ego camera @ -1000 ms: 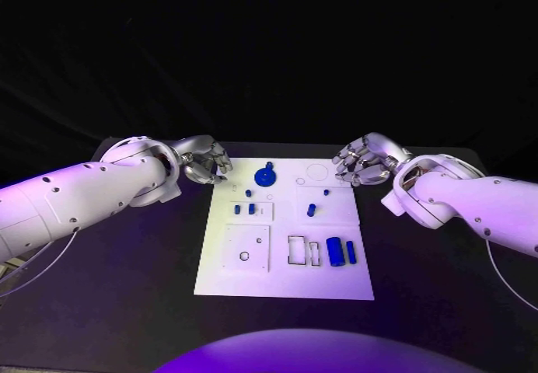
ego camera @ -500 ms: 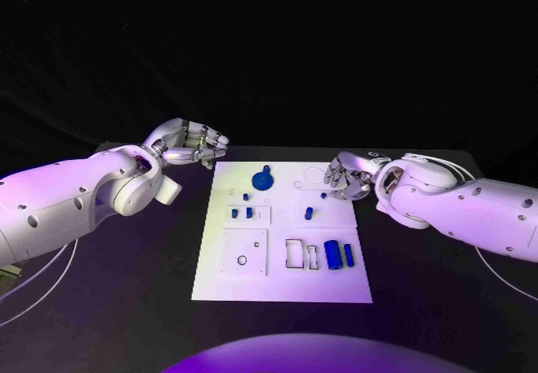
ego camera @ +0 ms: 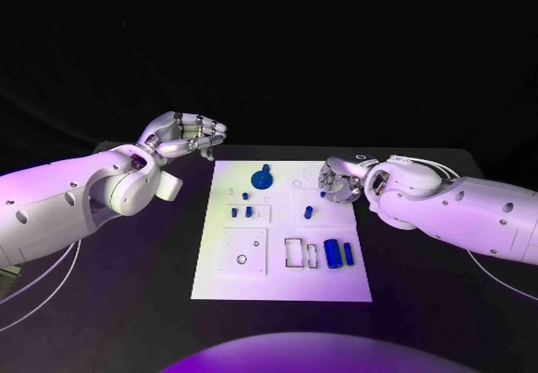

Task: Assemble the parts on the task board

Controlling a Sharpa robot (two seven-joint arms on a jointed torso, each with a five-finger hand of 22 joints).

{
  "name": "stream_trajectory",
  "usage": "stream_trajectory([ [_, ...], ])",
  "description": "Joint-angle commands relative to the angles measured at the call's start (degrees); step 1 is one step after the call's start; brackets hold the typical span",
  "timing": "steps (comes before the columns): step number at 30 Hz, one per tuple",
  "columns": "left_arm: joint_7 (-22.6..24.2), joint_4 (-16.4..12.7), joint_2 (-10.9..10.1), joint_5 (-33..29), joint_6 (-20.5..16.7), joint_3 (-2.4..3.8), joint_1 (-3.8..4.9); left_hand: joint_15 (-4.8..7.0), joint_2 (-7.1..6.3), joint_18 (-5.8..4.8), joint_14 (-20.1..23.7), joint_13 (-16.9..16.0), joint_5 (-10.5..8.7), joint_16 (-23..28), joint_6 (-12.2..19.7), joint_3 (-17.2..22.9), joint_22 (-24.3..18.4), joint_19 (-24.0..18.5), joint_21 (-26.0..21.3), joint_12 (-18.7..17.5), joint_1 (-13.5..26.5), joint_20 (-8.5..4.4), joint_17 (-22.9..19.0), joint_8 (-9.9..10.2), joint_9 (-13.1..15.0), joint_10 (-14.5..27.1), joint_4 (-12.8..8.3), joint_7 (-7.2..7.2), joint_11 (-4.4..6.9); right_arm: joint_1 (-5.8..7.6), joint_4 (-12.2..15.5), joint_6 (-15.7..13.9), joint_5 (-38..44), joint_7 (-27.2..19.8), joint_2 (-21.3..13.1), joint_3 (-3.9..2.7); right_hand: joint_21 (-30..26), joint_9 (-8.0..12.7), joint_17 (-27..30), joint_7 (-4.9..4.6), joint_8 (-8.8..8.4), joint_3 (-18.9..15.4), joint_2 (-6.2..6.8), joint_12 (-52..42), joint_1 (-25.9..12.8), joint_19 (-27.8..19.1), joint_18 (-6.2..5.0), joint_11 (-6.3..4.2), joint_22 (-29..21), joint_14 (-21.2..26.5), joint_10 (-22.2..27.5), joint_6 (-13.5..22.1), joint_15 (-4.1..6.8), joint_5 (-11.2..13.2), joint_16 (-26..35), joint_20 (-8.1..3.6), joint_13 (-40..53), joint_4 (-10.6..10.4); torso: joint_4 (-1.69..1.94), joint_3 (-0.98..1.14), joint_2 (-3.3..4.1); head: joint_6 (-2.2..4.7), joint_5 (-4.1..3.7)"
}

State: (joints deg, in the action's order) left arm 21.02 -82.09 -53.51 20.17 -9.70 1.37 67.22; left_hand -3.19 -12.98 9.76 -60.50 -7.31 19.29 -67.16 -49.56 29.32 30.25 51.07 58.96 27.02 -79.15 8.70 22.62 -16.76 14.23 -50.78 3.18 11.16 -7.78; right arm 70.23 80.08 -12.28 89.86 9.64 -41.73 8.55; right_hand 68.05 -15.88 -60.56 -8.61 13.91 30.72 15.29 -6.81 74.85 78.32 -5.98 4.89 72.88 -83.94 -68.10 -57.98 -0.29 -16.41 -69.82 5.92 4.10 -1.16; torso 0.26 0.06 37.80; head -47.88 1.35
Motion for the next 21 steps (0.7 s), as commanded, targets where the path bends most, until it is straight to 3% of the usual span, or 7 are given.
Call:
stream_trajectory([
  [1, 1.55, -0.22, -0.08, -1.8, -0.1, 0.06, 0.05, -0.12, 0.29, 0.84, 0.22, -0.03, -0.17, 0.11, -0.06, -0.3, -0.06, -0.32, -0.26, 0.34, 0.06, 0.03, -0.06, -0.21, 0.03, 0.53, -0.03, -0.06, 0.04, -0.25, 0.03, 1.53, 1.99, 0.58, 0.27, 0.03, 0.66, -0.18, -0.33, 0.01, 0.3, 0.46, -0.66, -0.11, 0.08, 0.5, 1.0, -0.13, 0.59, -1.37, -0.65, -0.68, 0.26, 0.39, -0.53, 0.06, 0.12, 0.1, 0.01, 0.04, -0.04, -0.15, 0.12],
  [11, 1.26, -0.41, -0.19, -1.82, -0.11, 0.06, 0.05, -0.11, 0.29, 0.85, 0.22, -0.04, -0.16, 0.09, -0.07, -0.31, -0.07, -0.31, -0.27, 0.37, 0.02, 0.02, -0.06, -0.22, 0.03, 0.54, -0.07, -0.07, 0.05, -0.81, -0.77, 2.42, 2.9, 1.27, 1.02, 0.13, 1.3, -0.42, -0.77, 0.14, 0.55, 1.21, -1.09, -0.02, 0.45, 0.59, 1.09, -0.26, 1.23, -1.34, -1.1, -1.03, 0.38, 0.81, -1.25, -0.05, 0.17, 0.39, 0.0, 0.12, 0.0, -0.28, 0.12],
  [15, 1.09, -0.48, -0.21, -1.82, -0.15, 0.06, 0.05, -0.11, 0.29, 0.85, 0.22, -0.04, -0.16, 0.09, -0.07, -0.31, -0.07, -0.31, -0.27, 0.37, 0.02, 0.02, -0.06, -0.22, 0.03, 0.54, -0.07, -0.07, 0.05, -1.08, -1.01, 2.37, 3.3, 1.41, 1.32, 0.17, 1.74, -0.71, -0.81, 0.2, 0.77, 2.31, -1.5, 0.2, 0.54, 0.49, 1.13, -0.34, 1.79, -1.16, -1.44, -1.17, 0.43, 3.06, -1.8, -0.11, 0.28, 0.72, -0.06, 0.13, 0.0, -0.35, 0.19],
  [21, 0.82, -0.51, -0.22, -1.78, -0.32, 0.06, 0.05, -0.09, 0.31, 0.86, 0.22, -0.03, -0.15, 0.05, -0.07, -0.31, -0.08, -0.28, -0.29, 0.43, -0.07, 0.01, -0.06, -0.25, 0.04, 0.57, -0.14, -0.07, 0.06, -1.57, -1.1, 2.41, 3.88, 1.8, 1.87, 0.21, 2.49, -0.94, -1.17, 0.31, 1.02, 3.18, -2.09, 0.16, 0.64, 0.75, 1.26, -0.47, 2.48, -1.18, -1.91, -1.45, 0.5, 3.9, -2.36, -0.15, 0.44, 0.85, -0.01, 0.12, -0.02, -0.57, 0.12],
])
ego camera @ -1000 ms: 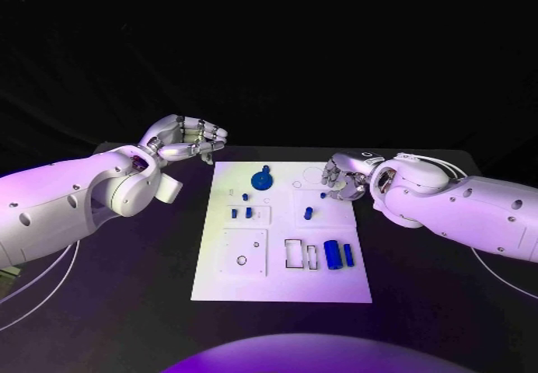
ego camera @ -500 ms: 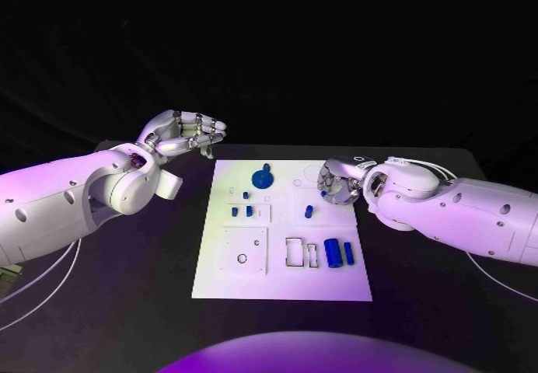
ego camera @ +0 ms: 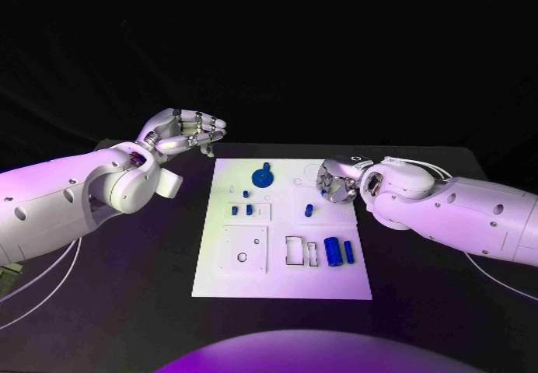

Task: Assemble the parts on the task board

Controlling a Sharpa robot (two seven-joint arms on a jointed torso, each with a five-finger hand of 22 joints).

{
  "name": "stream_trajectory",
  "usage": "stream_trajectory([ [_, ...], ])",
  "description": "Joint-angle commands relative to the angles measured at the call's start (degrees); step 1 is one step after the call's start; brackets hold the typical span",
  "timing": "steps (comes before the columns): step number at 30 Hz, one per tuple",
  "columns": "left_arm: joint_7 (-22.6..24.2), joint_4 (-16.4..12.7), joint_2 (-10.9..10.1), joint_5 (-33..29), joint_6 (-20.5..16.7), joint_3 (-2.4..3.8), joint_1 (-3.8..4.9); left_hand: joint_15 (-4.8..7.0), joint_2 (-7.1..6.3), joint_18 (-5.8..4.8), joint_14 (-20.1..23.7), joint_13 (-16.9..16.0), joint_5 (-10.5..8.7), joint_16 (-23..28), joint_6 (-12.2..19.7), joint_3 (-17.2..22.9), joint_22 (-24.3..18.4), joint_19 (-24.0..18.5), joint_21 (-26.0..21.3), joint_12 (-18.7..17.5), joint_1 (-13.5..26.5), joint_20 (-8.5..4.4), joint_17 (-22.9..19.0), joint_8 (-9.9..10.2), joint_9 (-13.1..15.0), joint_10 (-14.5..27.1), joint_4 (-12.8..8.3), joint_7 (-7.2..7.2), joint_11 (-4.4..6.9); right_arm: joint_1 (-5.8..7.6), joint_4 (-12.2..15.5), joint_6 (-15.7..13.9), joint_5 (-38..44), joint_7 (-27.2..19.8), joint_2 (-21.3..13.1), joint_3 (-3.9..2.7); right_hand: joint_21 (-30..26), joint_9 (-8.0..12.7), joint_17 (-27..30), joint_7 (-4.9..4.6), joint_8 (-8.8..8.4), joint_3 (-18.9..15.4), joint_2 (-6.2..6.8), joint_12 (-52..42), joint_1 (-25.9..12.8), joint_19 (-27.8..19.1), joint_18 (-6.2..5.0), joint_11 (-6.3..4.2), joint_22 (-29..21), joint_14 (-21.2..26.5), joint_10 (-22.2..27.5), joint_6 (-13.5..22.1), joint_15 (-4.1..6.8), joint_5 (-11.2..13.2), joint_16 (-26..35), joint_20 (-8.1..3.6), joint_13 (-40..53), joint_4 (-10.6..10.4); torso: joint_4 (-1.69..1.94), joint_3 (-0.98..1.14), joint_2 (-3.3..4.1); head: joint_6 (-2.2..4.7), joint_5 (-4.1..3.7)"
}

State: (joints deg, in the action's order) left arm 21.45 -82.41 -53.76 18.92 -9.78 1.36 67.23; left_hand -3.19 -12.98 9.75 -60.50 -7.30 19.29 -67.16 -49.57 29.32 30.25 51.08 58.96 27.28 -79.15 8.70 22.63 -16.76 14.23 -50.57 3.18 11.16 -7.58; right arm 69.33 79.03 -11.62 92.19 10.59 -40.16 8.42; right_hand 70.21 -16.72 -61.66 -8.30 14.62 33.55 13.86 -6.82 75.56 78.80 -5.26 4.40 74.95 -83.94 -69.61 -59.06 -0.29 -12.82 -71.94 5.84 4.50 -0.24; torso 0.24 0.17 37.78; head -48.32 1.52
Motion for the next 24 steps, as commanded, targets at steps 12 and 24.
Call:
stream_trajectory([
  [12, 0.02, -0.31, -0.06, -0.46, -0.27, 0.06, 0.05, -0.08, 0.33, 0.86, 0.23, -0.03, -0.13, 0.01, 0.03, -0.31, -0.1, -0.24, -0.3, 0.2, -0.17, 0.0, -0.06, -0.22, 0.01, 0.48, -0.21, -0.04, -0.17, -1.38, 0.43, 4.11, 4.9, 3.7, 0.56, 0.42, 2.87, -1.29, -0.26, 0.77, 1.89, 3.1, -2.54, -0.45, 0.95, 1.33, 1.01, -0.82, 2.7, -1.13, -2.42, -2.22, 1.17, 2.76, -1.33, -0.59, 1.06, 1.68, -0.02, -0.04, -0.06, -0.48, -0.08],
  [24, -0.27, -0.47, -0.1, -0.18, -0.2, 0.05, 0.05, -0.07, 0.48, 0.87, 0.32, 0.01, -0.02, -0.03, 0.18, -0.2, -0.12, -0.17, -0.29, 0.29, -0.53, -0.03, -0.09, -0.21, -0.02, 0.7, -0.46, 0.01, -0.2, -1.63, 1.54, 1.66, 8.06, 6.15, 0.3, 0.47, 5.07, -2.43, -0.06, 1.24, 3.12, 5.41, -3.72, -1.19, 1.87, 2.34, 1.46, -1.45, 4.6, -1.06, -4.26, -3.37, 1.76, 3.09, -1.77, -1.19, 2.32, 4.27, 0.05, -0.05, -0.14, -0.54, -0.23],
])
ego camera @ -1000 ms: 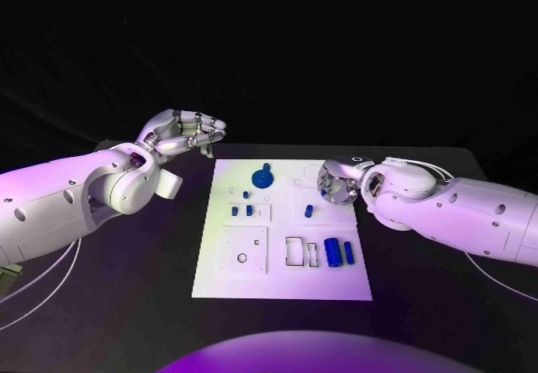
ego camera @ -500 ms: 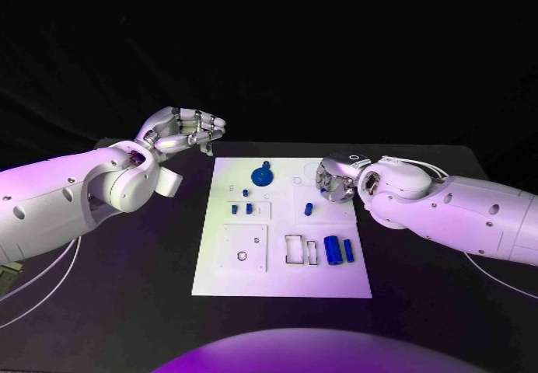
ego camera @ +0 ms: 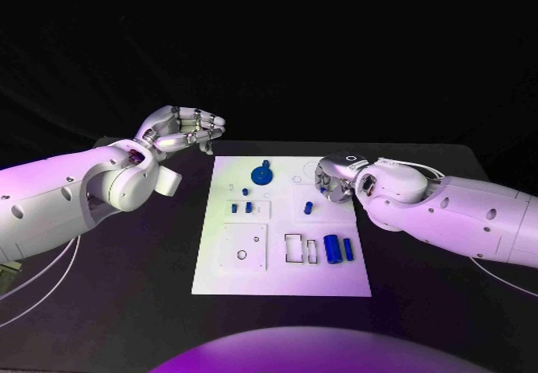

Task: Assemble the parts on the task board

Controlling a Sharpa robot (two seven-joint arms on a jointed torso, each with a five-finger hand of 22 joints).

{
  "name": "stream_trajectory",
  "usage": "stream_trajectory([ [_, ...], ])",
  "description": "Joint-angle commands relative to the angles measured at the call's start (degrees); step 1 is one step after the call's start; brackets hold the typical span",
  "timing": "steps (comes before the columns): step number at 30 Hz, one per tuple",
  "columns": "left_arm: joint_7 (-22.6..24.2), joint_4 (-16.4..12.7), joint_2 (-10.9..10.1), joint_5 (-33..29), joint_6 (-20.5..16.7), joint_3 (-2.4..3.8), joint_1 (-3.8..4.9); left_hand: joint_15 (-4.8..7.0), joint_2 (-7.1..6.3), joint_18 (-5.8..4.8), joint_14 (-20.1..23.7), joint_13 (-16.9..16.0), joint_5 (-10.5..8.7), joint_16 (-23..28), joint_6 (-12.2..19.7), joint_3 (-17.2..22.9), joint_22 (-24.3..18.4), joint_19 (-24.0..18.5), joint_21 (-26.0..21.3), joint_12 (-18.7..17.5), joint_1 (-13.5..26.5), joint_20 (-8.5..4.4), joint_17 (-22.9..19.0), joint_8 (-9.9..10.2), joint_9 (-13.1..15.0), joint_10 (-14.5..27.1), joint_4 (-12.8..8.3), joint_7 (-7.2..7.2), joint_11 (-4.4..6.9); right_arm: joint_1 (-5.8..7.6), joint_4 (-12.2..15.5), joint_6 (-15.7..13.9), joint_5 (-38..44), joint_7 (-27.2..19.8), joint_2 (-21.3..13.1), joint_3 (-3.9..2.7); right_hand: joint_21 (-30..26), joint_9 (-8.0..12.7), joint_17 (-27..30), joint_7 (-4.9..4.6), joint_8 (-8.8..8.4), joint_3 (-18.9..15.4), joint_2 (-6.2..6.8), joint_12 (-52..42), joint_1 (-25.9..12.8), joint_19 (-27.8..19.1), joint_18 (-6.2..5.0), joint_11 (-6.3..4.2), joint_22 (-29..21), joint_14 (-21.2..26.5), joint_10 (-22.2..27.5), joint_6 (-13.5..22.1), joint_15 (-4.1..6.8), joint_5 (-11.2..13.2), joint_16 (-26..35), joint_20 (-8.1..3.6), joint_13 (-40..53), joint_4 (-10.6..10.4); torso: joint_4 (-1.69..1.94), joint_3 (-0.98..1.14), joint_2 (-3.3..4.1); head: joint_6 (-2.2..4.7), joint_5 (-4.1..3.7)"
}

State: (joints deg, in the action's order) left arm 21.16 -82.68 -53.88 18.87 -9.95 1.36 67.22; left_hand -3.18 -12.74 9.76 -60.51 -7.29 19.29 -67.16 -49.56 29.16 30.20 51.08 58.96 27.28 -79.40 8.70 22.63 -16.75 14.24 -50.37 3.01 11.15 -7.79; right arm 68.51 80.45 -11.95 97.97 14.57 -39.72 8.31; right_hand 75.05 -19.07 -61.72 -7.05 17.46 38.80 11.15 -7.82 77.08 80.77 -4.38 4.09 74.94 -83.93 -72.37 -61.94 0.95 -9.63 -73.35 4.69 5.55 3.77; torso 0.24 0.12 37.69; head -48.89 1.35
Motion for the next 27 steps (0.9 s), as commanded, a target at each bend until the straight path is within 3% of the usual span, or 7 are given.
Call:
stream_trajectory([
  [1, 0.02, -0.21, 0.02, -0.12, -0.01, 0.05, 0.05, -0.07, 0.25, 0.87, 0.33, 0.01, -0.01, -0.03, 0.18, -0.03, -0.07, -0.16, -0.29, 0.3, -0.31, -0.04, -0.1, -0.22, -0.03, 0.5, -0.32, 0.02, 0.01, -0.82, 0.24, 1.44, 2.41, 2.32, -0.18, 0.58, 0.4, -0.13, 0.06, 0.02, 0.32, 0.32, -1.02, -0.22, 0.33, 0.45, 0.61, -1.17, 4.76, -1.06, -1.58, -0.53, 0.55, -0.08, -0.36, -0.08, 1.34, 0.42, 0.05, 0.01, -0.04, 0.07, -0.05],
  [13, -0.3, -0.05, 0.07, -0.07, 0.14, 0.05, 0.05, -0.09, 0.27, 0.87, 0.4, 0.04, 0.08, -0.03, 0.27, 0.01, -0.07, -0.14, -0.27, 0.33, -0.47, -0.05, -0.12, -0.21, -0.05, 0.67, -0.46, 0.07, -0.03, -0.68, 2.4, -4.55, 2.67, 2.82, -1.53, 0.52, 1.67, -0.46, -0.09, 0.12, 0.6, 0.87, -0.92, -0.35, -0.14, 1.14, 0.91, -1.29, 5.75, -1.15, -1.98, -0.8, 0.66, 0.39, -0.67, -0.2, 1.81, 1.0, -0.05, 0.0, -0.04, 0.26, -0.03],
  [27, -0.64, 0.4, 0.17, -0.06, 0.46, 0.05, 0.05, -0.13, 0.23, 0.84, 0.54, 0.11, 0.18, -0.01, 0.42, 0.01, -0.06, -0.15, -0.24, 0.32, -0.61, -0.05, -0.16, -0.18, -0.09, 1.05, -0.63, 0.13, -0.11, 0.41, 4.8, -6.54, 1.55, 3.09, -3.47, 0.07, 2.06, -0.69, -0.1, 0.19, 0.76, 1.07, -0.9, -0.35, -0.64, 1.33, 0.99, -1.38, 6.1, -1.18, -2.09, -0.9, 0.72, 1.33, -0.84, -0.25, 2.12, 1.21, -0.04, 0.05, 0.01, 0.3, -0.07],
])
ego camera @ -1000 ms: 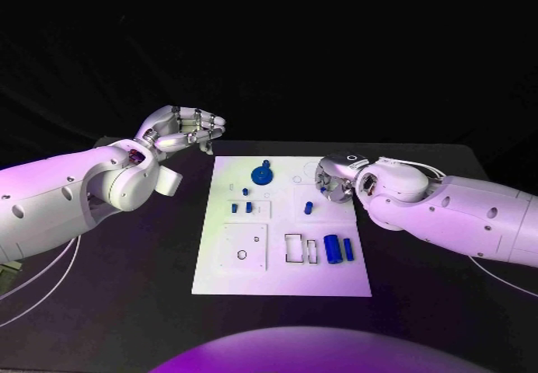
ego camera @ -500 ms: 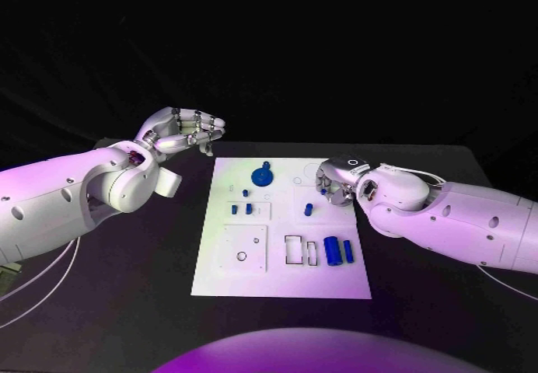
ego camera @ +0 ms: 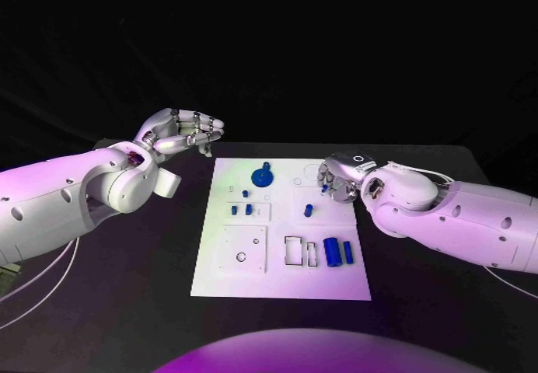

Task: Assemble the parts on the task board

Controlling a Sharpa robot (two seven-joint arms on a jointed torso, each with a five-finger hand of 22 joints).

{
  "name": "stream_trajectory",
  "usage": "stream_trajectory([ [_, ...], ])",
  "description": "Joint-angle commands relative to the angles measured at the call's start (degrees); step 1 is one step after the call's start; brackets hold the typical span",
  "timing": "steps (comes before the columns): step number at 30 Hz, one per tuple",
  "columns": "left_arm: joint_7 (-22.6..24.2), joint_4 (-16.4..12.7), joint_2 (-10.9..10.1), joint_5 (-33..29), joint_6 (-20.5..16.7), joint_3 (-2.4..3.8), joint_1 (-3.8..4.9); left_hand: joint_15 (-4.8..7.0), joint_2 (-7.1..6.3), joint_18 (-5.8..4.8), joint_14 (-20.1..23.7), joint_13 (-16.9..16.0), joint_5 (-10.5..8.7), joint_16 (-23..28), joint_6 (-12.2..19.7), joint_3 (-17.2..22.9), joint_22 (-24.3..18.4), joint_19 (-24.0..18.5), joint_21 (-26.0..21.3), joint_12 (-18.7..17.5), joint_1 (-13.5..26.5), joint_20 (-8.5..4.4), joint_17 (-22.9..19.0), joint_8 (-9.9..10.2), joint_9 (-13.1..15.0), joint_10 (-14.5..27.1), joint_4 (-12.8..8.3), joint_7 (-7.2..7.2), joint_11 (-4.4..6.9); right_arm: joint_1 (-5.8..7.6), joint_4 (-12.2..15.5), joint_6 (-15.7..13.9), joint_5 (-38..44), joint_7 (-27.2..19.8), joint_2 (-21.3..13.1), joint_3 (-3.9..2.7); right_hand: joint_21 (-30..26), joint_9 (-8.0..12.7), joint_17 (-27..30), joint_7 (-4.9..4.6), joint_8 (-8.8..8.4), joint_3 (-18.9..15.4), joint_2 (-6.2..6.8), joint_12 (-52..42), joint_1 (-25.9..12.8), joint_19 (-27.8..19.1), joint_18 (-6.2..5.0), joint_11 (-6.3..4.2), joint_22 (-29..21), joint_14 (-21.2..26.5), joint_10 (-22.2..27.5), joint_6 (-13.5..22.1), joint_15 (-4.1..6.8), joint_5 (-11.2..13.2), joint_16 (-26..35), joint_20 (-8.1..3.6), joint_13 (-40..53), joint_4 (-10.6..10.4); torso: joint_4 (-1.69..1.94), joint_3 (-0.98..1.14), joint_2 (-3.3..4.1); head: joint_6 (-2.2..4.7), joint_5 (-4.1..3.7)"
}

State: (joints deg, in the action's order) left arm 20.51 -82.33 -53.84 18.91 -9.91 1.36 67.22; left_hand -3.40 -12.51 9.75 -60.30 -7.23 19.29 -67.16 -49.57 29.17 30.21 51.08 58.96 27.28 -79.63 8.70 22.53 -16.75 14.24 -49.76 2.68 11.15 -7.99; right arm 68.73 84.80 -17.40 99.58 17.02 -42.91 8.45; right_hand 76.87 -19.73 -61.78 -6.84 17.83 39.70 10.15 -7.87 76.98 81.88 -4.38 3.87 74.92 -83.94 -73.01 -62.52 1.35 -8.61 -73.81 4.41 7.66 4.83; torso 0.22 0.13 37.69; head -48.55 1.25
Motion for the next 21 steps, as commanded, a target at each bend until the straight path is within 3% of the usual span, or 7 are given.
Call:
stream_trajectory([
  [1, 0.0, 0.06, 0.13, -0.1, 0.42, 0.06, 0.06, 0.08, 0.01, 0.85, 0.33, 0.05, 0.18, -0.01, 0.43, 0.0, -0.07, -0.15, -0.24, 0.32, -0.38, -0.05, -0.07, -0.18, -0.1, 0.45, -0.3, 0.13, 0.09, 0.36, 0.69, -1.13, -0.21, 0.7, -0.5, -0.12, 0.24, -0.04, -0.03, -0.02, 0.39, 0.17, 0.1, -0.29, -0.54, 0.23, 0.99, -1.16, 6.12, -1.17, -1.45, -0.31, 0.32, 0.3, -0.38, 0.03, 0.01, 0.15, -0.04, 0.04, 0.01, -0.03, -0.02],
  [8, -0.05, 0.26, 0.18, -0.08, 0.46, 0.06, 0.06, 0.06, -0.01, 0.84, 0.38, 0.08, 0.2, -0.01, 0.5, -0.01, -0.06, -0.17, -0.23, 0.32, -0.42, -0.04, -0.08, -0.17, -0.11, 0.6, -0.36, 0.16, 0.05, 0.84, 2.91, -1.49, -1.05, 0.94, -1.79, -0.35, 0.34, -0.08, 0.02, -0.01, 0.42, 0.19, 0.11, -0.28, -0.63, 0.28, 1.01, -1.18, 6.2, -1.17, -1.45, -0.33, 0.33, 0.48, -0.39, 0.02, 0.07, 0.19, -0.01, 0.05, 0.03, 0.05, 0.05],
  [13, -0.06, 0.39, 0.18, -0.08, 0.48, 0.05, 0.05, 0.04, -0.03, 0.84, 0.41, 0.09, 0.21, -0.01, 0.54, -0.02, -0.06, -0.17, -0.23, 0.32, -0.44, -0.04, -0.09, -0.16, -0.12, 0.69, -0.39, 0.18, 0.03, 1.07, 6.34, -1.97, -1.8, 1.1, -2.54, -0.68, 0.34, -0.08, 0.02, -0.01, 0.42, 0.19, 0.11, -0.28, -0.63, 0.28, 1.01, -1.18, 6.2, -1.17, -1.45, -0.33, 0.33, 0.48, -0.39, 0.02, 0.07, 0.19, -0.08, 0.07, 0.03, -0.02, 0.2],
  [21, -0.06, 0.62, 0.46, -0.08, 0.6, 0.05, 0.05, 0.04, -0.03, 0.84, 0.41, 0.09, 0.21, -0.01, 0.54, -0.02, -0.06, -0.17, -0.23, 0.32, -0.44, -0.04, -0.09, -0.16, -0.12, 0.69, -0.39, 0.18, 0.03, 1.98, 11.39, -1.86, -2.64, 1.12, -1.64, -0.91, 0.34, -0.08, 0.02, -0.01, 0.42, 0.19, 0.11, -0.28, -0.63, 0.28, 1.01, -1.18, 6.2, -1.17, -1.45, -0.33, 0.33, 0.48, -0.39, 0.02, 0.07, 0.19, 0.06, -0.1, -0.09, -0.02, 0.57],
])
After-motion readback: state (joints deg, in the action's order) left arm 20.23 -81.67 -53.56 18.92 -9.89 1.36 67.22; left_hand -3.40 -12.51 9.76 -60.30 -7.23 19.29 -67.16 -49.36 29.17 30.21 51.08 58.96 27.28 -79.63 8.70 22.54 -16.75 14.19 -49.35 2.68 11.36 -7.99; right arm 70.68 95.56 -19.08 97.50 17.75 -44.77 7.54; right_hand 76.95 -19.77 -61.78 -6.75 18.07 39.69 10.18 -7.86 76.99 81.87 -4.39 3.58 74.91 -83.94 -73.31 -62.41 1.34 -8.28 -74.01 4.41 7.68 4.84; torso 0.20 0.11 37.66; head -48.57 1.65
